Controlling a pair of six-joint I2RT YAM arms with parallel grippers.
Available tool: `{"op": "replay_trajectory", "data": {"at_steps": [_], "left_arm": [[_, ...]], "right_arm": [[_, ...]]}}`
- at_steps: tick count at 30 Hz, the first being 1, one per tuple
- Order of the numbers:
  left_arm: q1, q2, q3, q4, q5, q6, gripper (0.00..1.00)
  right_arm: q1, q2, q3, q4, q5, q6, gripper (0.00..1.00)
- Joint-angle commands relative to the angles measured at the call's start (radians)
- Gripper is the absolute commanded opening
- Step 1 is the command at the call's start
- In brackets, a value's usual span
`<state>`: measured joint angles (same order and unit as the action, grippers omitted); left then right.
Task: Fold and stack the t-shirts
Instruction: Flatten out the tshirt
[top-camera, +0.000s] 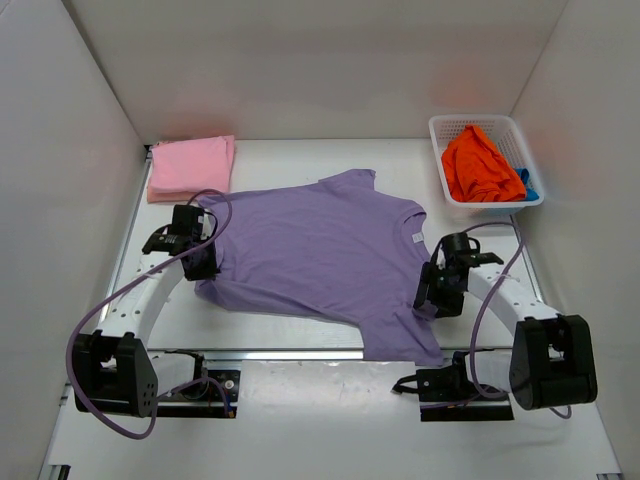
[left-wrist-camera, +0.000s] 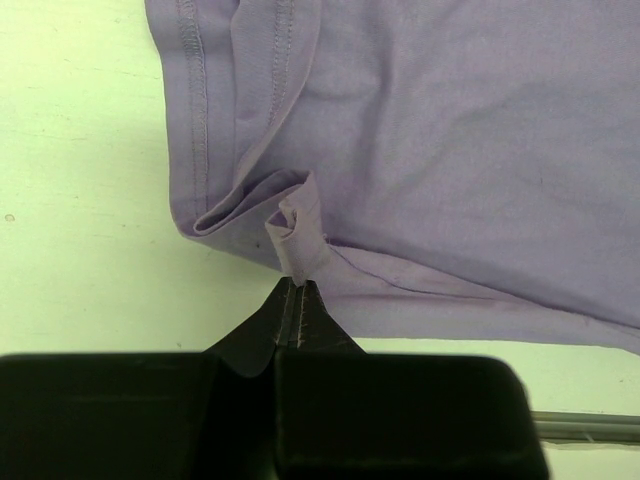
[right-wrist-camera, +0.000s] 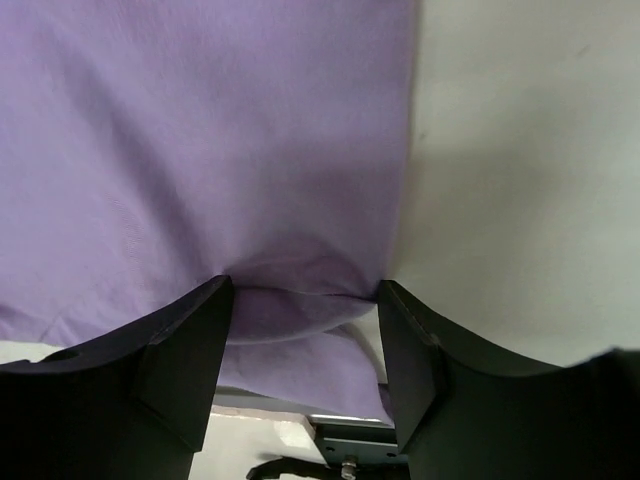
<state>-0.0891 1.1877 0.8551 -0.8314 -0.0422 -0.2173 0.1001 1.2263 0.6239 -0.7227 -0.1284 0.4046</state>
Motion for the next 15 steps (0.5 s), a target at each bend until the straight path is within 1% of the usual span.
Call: {"op": "replay_trajectory", "data": {"at_steps": [1,4,5,8,11,13,15], "left_arm": [[0.000,-0.033,0.001,0.008,0.007,0.012,0.01],[0.000,-0.033,-0.002,0.008,0.007,0.012,0.02],[-0.003,-0.027,-0.005,0.012,0.014,0.010,0.02],[-0.004,-0.025,0.001,0.005,0.019,0.012,0.02],[0.000,-0.026,-0.005,0.003,0.022,0.012,0.03],[-0.006,-0.028,-0.001,0.005,0.018,0.010,0.03],[-0.009,-0.027,0.002,0.005,0.021,0.007,0.04]], "right_arm": [[0.045,-0.042,-0.030,-0.006,0.015,0.039,0.57],[0.079,-0.066,-0.020,-0.035,0.047,0.048,0.57],[0.072,-0.070,-0.015,-0.047,0.046,0.049,0.57],[-0.011,-0.184,-0.007,-0.049,0.044,0.033,0.53],[-0.068,-0.254,0.000,-0.072,0.004,0.020,0.50],[-0.060,-0.246,0.022,-0.108,0.001,0.010,0.50],[-0.040,-0.199,0.045,-0.141,-0.016,-0.003,0.50]]}}
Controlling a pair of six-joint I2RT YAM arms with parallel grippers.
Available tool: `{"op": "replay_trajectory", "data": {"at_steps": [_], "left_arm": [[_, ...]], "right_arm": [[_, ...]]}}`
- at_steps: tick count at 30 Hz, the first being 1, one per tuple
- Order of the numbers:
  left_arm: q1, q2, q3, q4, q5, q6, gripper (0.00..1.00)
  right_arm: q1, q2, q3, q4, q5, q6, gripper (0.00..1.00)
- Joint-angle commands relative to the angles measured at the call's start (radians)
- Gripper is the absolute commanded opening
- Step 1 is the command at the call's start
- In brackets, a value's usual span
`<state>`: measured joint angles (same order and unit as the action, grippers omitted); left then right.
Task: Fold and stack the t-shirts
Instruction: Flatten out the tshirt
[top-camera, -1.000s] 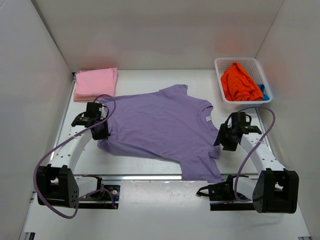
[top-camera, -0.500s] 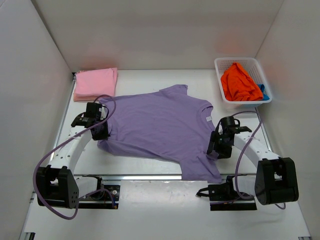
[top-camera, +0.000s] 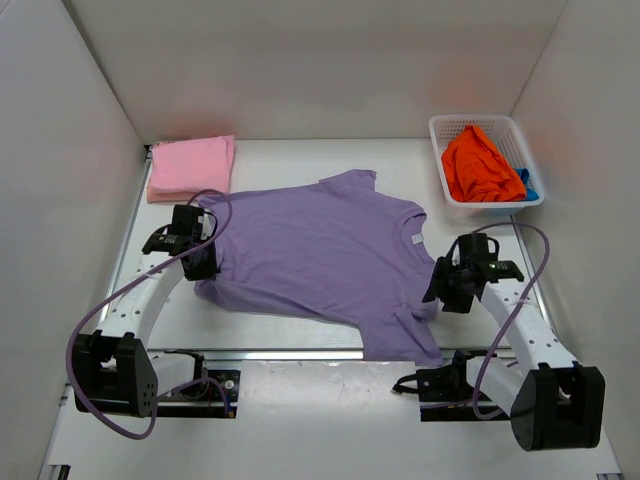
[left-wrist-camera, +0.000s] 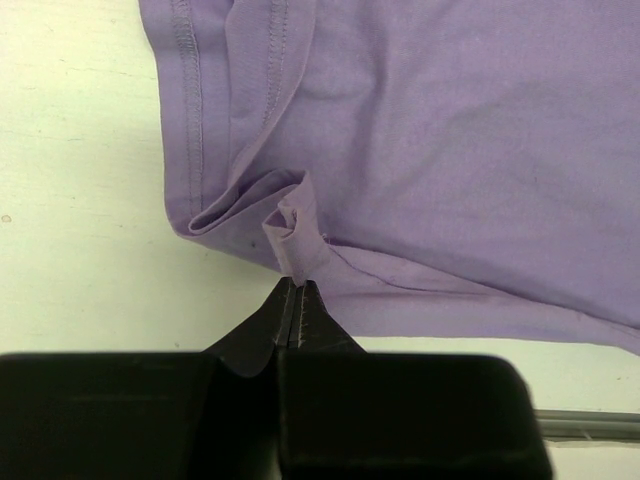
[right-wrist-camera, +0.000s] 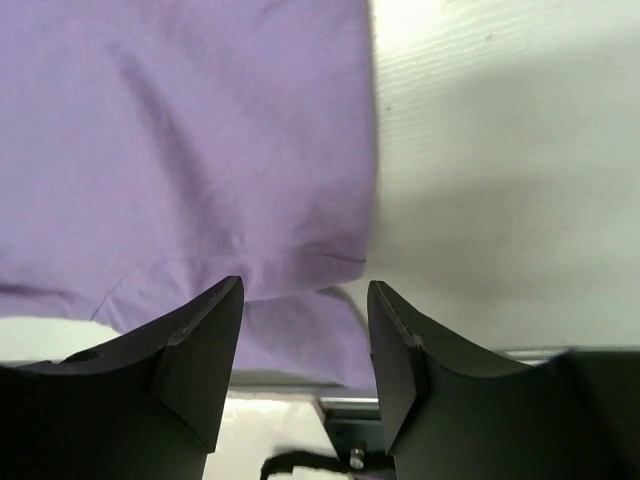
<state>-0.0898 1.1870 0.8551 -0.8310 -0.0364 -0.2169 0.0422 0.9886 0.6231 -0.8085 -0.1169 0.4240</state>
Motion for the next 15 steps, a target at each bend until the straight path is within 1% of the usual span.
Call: {"op": "replay_trajectory", "data": {"at_steps": [1,4,5,6,8,11,15], "left_arm": [[-0.011,-0.023,0.004,0.004,0.020,0.004,0.04],[-0.005,-0.026,0.012,0.000,0.033,0.002,0.05],[-0.011,-0.027,0.010,-0.003,0.026,0.002,0.04],[-0.010,-0.032,0.004,0.000,0.027,0.002,0.05],[-0.010,-0.033,0.007,0.001,0.026,0.002,0.05],[-0.013,-0.038,0.002,-0.002,0.033,-0.002,0.05],[-0.008,-0.035,-0.005,0.007,0.030,-0.004,0.06]], "right_arm": [[0.043,0.044,0.052,-0.070,-0.027,-0.024,0.51],[0.134,0.065,0.059,-0.092,0.002,0.001,0.50],[0.149,0.068,0.058,-0.093,0.002,0.008,0.47],[0.148,0.077,0.056,-0.090,0.005,0.009,0.41],[0.131,0.085,0.053,-0.089,-0.001,-0.001,0.36],[0.137,0.107,0.049,-0.080,0.011,0.007,0.29],[0.156,0.130,0.052,-0.077,0.019,0.009,0.31]]}}
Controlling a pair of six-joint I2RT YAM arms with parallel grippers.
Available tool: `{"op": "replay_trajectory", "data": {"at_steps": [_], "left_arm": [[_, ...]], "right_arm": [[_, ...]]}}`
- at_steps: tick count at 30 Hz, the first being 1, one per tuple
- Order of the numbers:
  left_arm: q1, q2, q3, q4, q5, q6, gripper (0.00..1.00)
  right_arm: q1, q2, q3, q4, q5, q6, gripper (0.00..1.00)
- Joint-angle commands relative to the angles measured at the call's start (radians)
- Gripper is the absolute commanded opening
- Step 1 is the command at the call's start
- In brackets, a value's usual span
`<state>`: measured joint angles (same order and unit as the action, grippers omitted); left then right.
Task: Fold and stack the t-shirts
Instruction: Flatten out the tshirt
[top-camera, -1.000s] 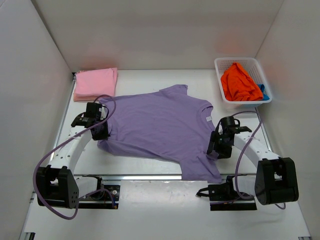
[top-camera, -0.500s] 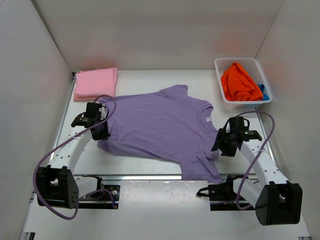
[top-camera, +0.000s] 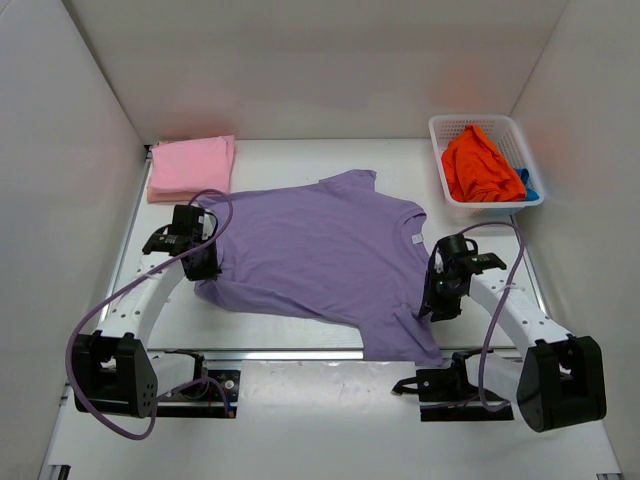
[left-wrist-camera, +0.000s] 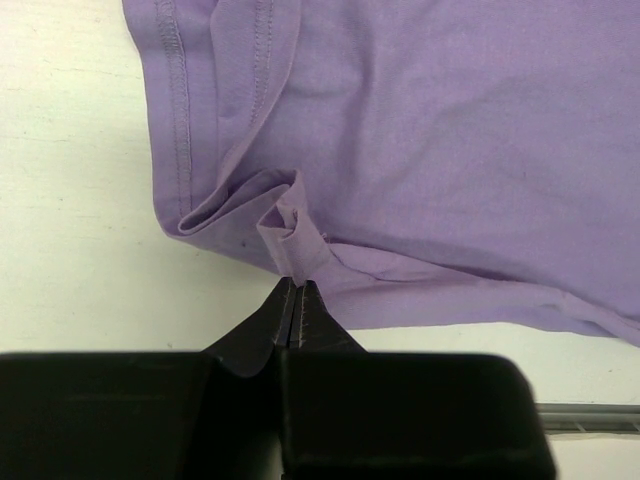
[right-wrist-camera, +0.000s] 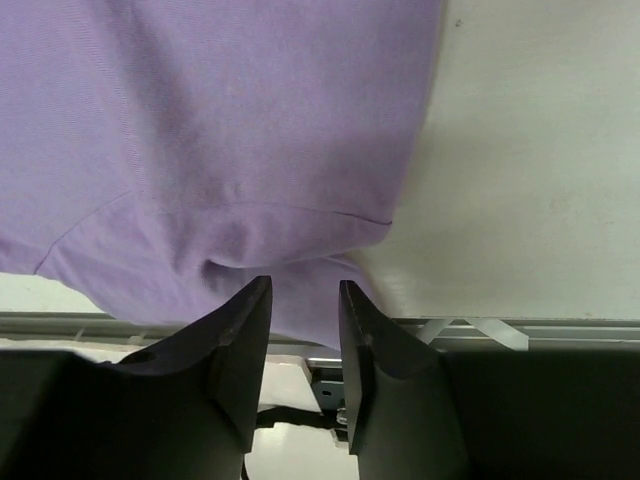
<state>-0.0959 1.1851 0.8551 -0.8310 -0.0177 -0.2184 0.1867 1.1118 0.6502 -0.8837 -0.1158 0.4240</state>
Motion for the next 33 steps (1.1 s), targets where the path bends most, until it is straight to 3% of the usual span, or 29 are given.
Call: {"op": "replay_trajectory", "data": {"at_steps": [1,7,17,20,22,23,28,33], "left_arm": [[-0.005,-0.033,-0.002,0.015,0.015,0.002,0.06],[-0.011,-0.042,-0.013,0.021,0.028,-0.009,0.07],[-0.005,-0.042,-0.014,0.015,0.032,0.002,0.09],[-0.007,-0.036,-0.019,0.027,0.035,-0.007,0.10],[-0.008,-0.042,-0.022,0.033,0.035,-0.007,0.10],[-0.008,-0.045,-0.025,0.035,0.042,-0.009,0.10],[-0.010,-0.041,-0.019,0.029,0.042,-0.006,0.09],[-0.010,-0.045,0.034,0.027,0.068,-0.018,0.01]], "right_arm": [[0.005,0.006,0.025,-0.003,0.025,0.009,0.32],[-0.003,0.039,-0.013,0.046,0.005,0.010,0.45],[0.085,0.163,-0.054,0.100,0.030,0.039,0.48],[0.089,0.172,-0.061,0.112,0.024,0.029,0.36],[0.088,0.165,-0.054,0.109,0.019,0.030,0.04],[0.082,0.163,-0.052,0.109,0.010,0.027,0.01],[0.053,0.083,-0.006,0.052,-0.028,-0.002,0.00],[-0.030,-0.113,0.198,0.017,-0.129,-0.027,0.00]]}}
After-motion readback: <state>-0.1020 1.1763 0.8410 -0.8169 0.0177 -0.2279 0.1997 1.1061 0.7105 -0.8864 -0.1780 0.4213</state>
